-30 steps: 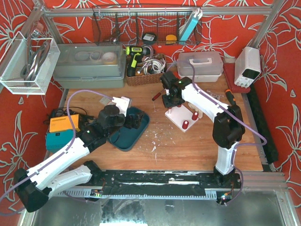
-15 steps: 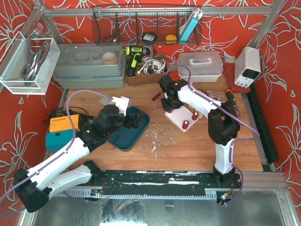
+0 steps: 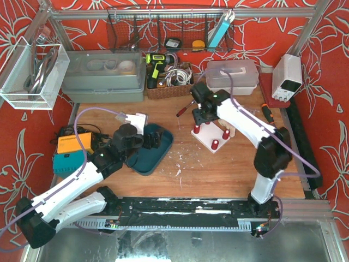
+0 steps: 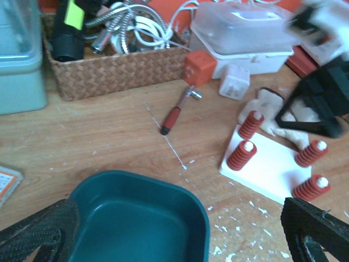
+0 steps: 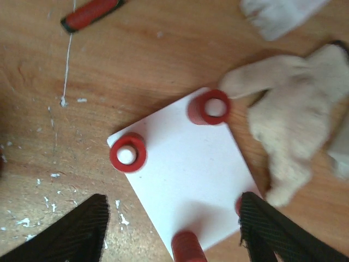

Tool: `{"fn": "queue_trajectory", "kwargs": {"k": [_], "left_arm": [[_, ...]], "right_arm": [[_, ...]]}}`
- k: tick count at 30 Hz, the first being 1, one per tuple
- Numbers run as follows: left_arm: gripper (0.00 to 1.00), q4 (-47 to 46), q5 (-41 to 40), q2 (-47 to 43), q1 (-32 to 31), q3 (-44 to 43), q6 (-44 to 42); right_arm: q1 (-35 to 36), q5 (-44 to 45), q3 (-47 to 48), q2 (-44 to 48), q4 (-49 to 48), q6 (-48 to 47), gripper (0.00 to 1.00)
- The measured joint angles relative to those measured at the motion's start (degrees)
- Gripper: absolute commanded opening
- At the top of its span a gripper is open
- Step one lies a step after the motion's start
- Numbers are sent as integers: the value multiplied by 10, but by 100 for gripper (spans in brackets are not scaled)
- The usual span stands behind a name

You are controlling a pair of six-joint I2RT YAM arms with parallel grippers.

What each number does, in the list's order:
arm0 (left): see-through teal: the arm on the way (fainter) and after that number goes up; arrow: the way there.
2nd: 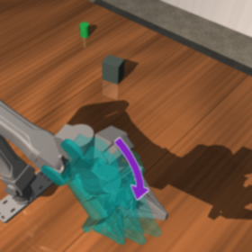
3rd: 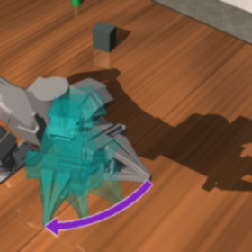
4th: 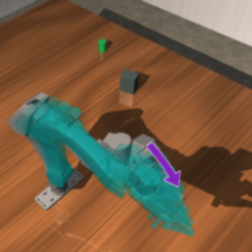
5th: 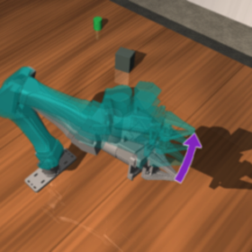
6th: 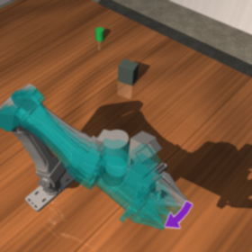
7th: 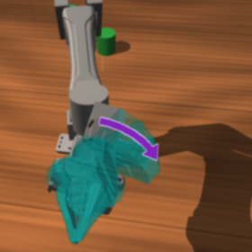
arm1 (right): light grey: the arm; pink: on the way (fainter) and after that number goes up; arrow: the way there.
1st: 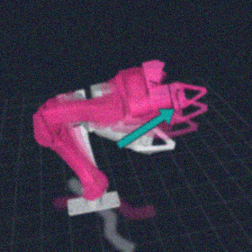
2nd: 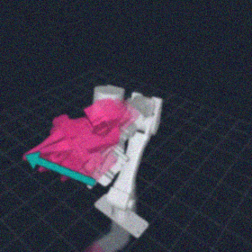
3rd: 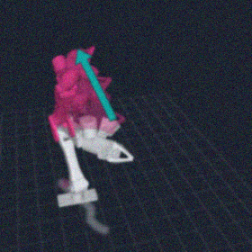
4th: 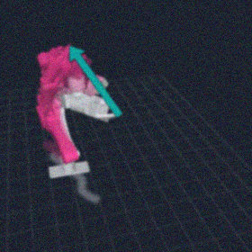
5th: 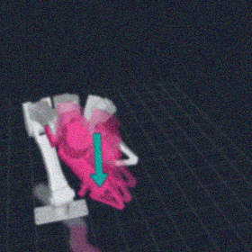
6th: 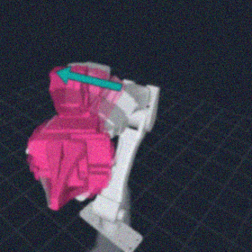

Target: Install the large spring

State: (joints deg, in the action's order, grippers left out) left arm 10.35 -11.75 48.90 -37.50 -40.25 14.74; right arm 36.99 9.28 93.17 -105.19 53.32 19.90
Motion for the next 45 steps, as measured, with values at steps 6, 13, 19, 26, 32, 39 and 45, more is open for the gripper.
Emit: {"fn": "queue_trajectory", "kwargs": {"k": [6, 13, 19, 26, 32, 39, 45], "left_arm": [[100, -77, -47, -49, 1, 60, -7], [100, -235, -130, -87, 2, 178, -73], [100, -319, -175, -71, 33, 248, -148], [100, -386, -172, -138, 116, 371, -167], [100, -481, -134, -116, 191, 398, -163], [100, -643, -52, 47, 280, 398, -162], [100, -743, 10, 189, 309, 398, -162]], "right_arm": [[-8, 73, -81, 175, -24, -25, 99], [-14, 207, -301, 370, -196, -109, 99], [-43, 281, -515, 453, -388, -205, 99], [-167, 244, -659, 535, -537, -208, 99], [-218, 201, -692, 465, -652, -192, 99], [-231, 147, -716, 384, -772, -199, 99], [-292, 103, -735, 353, -863, -198, 99]]}}
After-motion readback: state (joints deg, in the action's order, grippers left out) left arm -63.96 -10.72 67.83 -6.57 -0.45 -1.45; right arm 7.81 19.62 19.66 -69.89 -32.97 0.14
